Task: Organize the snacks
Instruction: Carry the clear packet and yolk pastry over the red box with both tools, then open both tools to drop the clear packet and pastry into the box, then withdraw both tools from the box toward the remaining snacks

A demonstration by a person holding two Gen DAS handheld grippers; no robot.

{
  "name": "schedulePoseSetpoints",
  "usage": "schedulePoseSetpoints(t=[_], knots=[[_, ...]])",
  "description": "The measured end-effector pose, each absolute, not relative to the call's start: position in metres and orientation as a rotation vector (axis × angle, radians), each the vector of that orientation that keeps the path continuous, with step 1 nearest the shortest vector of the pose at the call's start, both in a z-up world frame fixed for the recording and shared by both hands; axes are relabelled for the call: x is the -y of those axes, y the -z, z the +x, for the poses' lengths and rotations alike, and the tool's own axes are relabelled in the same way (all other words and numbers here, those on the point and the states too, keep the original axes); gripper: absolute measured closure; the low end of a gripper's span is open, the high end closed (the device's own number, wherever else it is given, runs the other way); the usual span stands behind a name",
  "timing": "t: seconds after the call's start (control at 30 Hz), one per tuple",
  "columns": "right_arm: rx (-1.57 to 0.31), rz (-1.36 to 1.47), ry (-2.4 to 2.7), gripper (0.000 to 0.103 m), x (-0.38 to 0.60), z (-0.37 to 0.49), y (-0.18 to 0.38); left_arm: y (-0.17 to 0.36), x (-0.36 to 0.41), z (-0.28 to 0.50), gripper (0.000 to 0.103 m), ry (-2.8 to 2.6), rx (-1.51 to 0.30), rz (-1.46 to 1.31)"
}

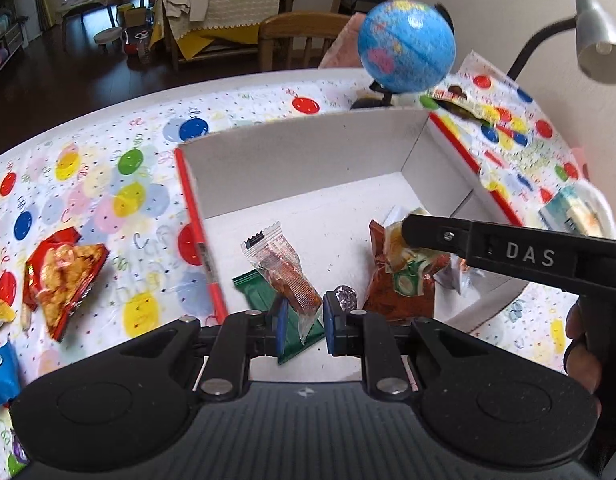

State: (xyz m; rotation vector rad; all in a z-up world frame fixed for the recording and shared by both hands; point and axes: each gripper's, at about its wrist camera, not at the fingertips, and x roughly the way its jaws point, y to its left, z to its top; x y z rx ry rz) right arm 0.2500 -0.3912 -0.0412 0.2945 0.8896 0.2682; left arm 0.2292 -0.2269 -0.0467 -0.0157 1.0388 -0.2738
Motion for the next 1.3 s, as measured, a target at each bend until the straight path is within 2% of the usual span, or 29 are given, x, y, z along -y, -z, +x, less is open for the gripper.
schedulePoseSetpoints(t=[0.33,0.37,0.4,0.47,0.7,0.97,1.07,1.1,1.13,1.17,1.3], knots=[[-0.96,0.276,-0.287,0.078,0.388,0.264,0.069,0.083,0.253,0.248,0.085,0.298,-1.148,0.049],[-0.969,0.275,-0.288,0.081,0.388,0.264,0.071,0.086,0.254,0.248,0.085,0.295,-1.16,0.057],[-0.975,0.277,-0.293,0.094,0.387,0.264,0.073,0.089,0.256,0.248,0.085,0.291,-1.166,0.068],[-0.99,0.285,-0.289,0.093,0.387,0.264,0.076,0.093,0.259,0.249,0.085,0.296,-1.18,0.08],[-0.989,0.293,-0.291,0.079,0.395,0.262,0.074,0.094,0.259,0.247,0.085,0.294,-1.184,0.062],[-0.974,0.306,-0.292,0.073,0.404,0.253,0.061,0.077,0.252,0.236,0.084,0.288,-1.134,0.027],[-0.961,0.301,-0.294,0.067,0.406,0.247,0.053,0.069,0.246,0.231,0.072,0.296,-1.11,0.002],[-0.955,0.297,-0.296,0.065,0.406,0.245,0.051,0.067,0.245,0.229,0.06,0.301,-1.106,-0.004],[-0.949,0.297,-0.296,0.064,0.407,0.243,0.048,0.065,0.244,0.228,0.044,0.302,-1.1,-0.007],[-0.943,0.296,-0.295,0.062,0.408,0.241,0.045,0.063,0.243,0.226,0.039,0.299,-1.09,-0.007],[-0.923,0.293,-0.292,0.054,0.409,0.23,0.033,0.053,0.237,0.219,0.038,0.303,-1.062,-0.021]])
